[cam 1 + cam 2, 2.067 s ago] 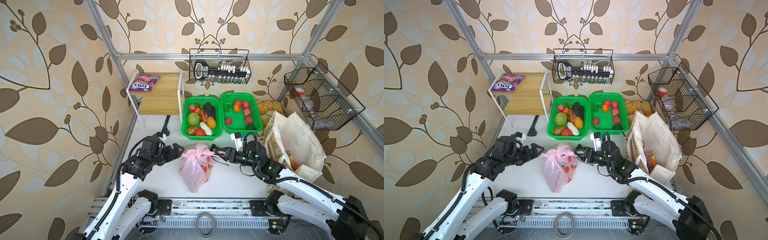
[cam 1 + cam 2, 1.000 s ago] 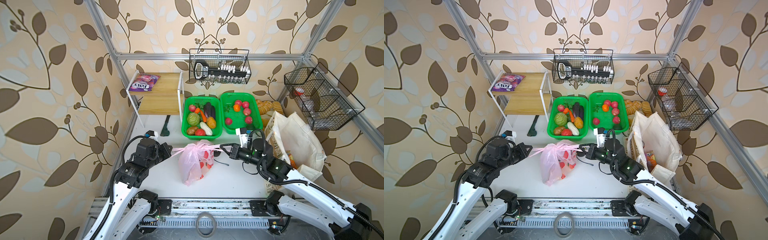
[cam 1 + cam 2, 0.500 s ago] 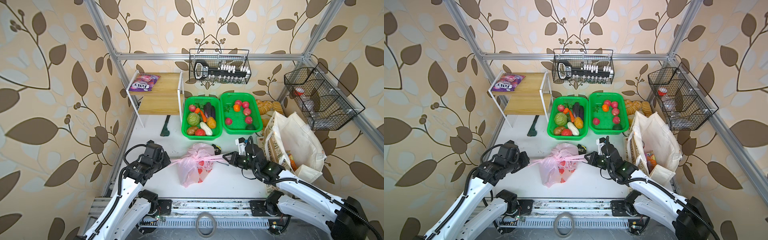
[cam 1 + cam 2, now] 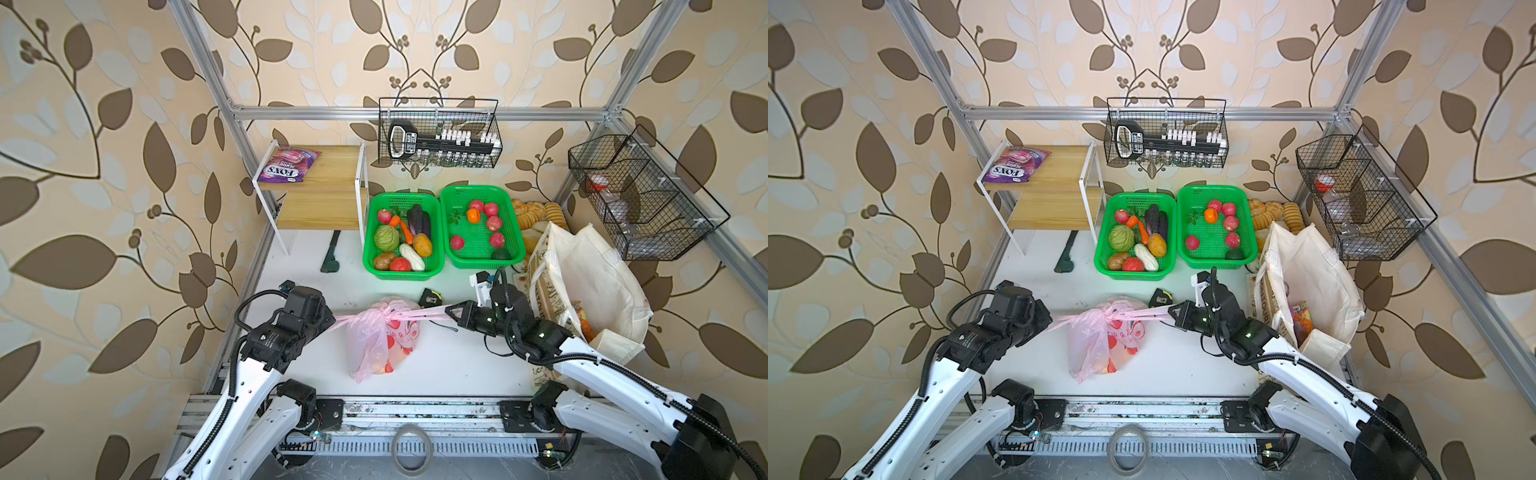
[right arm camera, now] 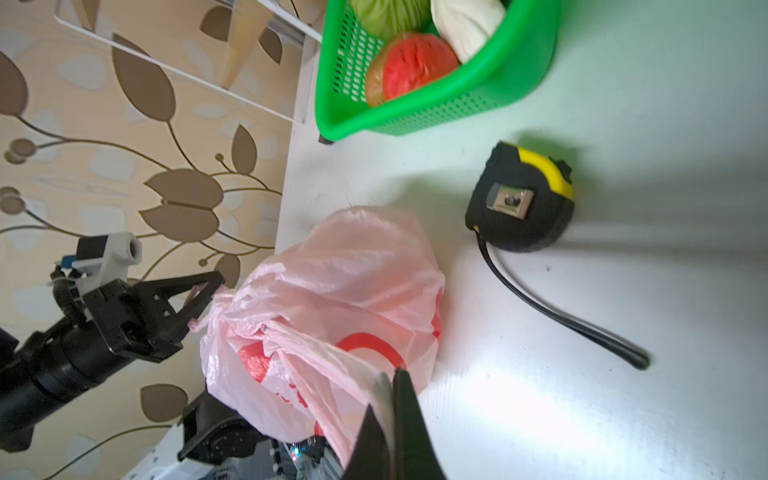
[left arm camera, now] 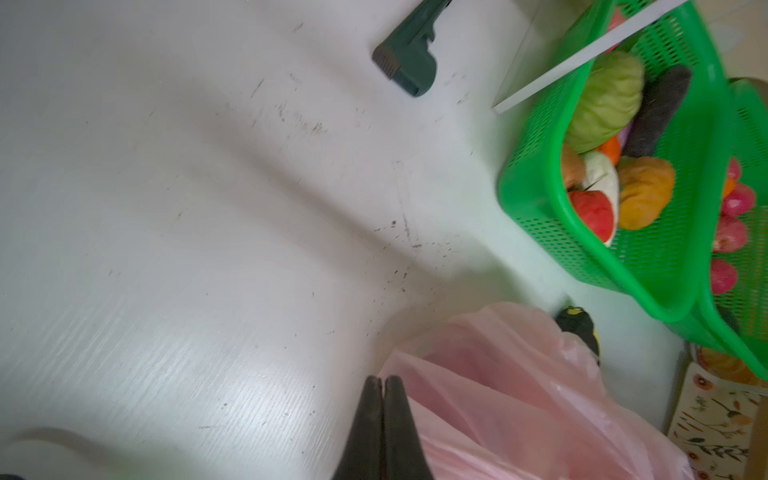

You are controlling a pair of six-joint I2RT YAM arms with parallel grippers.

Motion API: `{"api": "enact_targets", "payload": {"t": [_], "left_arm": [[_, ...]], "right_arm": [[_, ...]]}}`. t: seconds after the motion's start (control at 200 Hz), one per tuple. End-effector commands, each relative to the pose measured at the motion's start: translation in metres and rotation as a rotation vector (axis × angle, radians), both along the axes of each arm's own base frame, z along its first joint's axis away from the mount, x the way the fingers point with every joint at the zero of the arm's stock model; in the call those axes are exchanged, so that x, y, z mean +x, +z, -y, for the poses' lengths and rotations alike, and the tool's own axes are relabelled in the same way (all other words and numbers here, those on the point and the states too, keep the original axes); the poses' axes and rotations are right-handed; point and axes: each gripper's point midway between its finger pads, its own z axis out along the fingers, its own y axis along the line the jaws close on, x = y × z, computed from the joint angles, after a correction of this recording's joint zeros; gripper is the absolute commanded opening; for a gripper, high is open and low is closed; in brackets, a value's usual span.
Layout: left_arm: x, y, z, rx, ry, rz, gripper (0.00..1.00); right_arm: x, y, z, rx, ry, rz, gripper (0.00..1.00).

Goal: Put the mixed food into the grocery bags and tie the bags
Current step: 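Reach the right gripper to the pink bag's knot and grasp it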

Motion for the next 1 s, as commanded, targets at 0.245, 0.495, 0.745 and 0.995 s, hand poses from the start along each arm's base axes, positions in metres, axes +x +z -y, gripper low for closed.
{"api": "enact_targets", "payload": {"t": [0.245,0.495,0.745,0.995], "left_arm": [[-0.002,0.027,-0.048,0.246,0.094,0.067,0.45],[-0.016,0.073,-0.079,0.381,0.186,0.149,0.9],[-0.016,0.084,-0.077,0.394,0.138,0.199,0.93],[-0.018,0.082,-0.077,0.418,0.115,0.206,0.93]], "right_arm": [[0.028,0.107,0.022,-0.203,0.033,0.445,0.58],[-0.014,0.169,-0.05,-0.315,0.555,0.947,0.61],[-0.043,0.087,-0.144,-0.728,1.097,0.997,0.69],[-0.043,0.036,-0.179,-0.84,1.353,0.916,0.81]]}}
